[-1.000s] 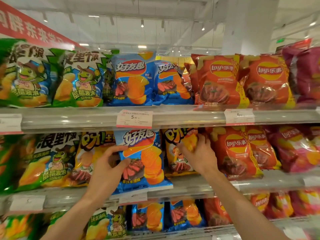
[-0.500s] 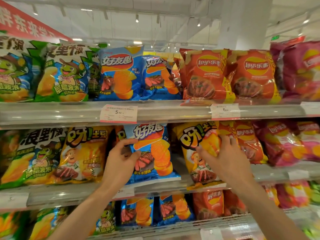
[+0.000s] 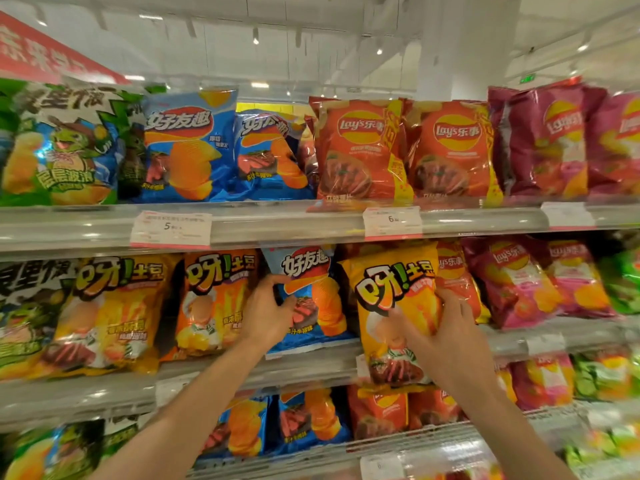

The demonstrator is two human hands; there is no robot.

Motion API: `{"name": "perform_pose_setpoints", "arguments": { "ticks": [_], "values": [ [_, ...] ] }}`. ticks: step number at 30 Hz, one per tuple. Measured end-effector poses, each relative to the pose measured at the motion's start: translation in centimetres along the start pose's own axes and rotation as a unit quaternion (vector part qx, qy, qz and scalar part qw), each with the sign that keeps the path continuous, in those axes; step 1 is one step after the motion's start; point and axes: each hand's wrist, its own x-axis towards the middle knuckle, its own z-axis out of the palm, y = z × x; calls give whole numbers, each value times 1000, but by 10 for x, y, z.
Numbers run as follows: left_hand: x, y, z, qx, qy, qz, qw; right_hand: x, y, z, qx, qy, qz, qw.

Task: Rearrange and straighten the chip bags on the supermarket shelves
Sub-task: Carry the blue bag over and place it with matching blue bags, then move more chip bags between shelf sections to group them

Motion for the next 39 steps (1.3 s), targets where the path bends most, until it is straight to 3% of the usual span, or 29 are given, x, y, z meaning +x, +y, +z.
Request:
{"name": "perform_pose_setpoints", "arguments": {
  "ticks": [6,11,16,18,27,39],
  "values": [
    [-1,5,-4,16,-39,11,999,0,8,0,53,-11,6,998],
    [-38,8,-22,-18,17,72,997,-6,4,13,141,-45,12,989],
    [-85,15,-36,-114,-131,-12,985,-19,-20,33,232,-89,-1,969],
    [-96,10,-42,-125,-146,-38,980,-26,-33,47,247,-121,-4,962],
    [-131,-26,-128,-131,-76,-81,985,-82,-120,100,292,-210,-20,933],
    [-196,-107,-369,-95,53,-93,990,-215,-334,180,273,-310,-99,905]
  ]
}}
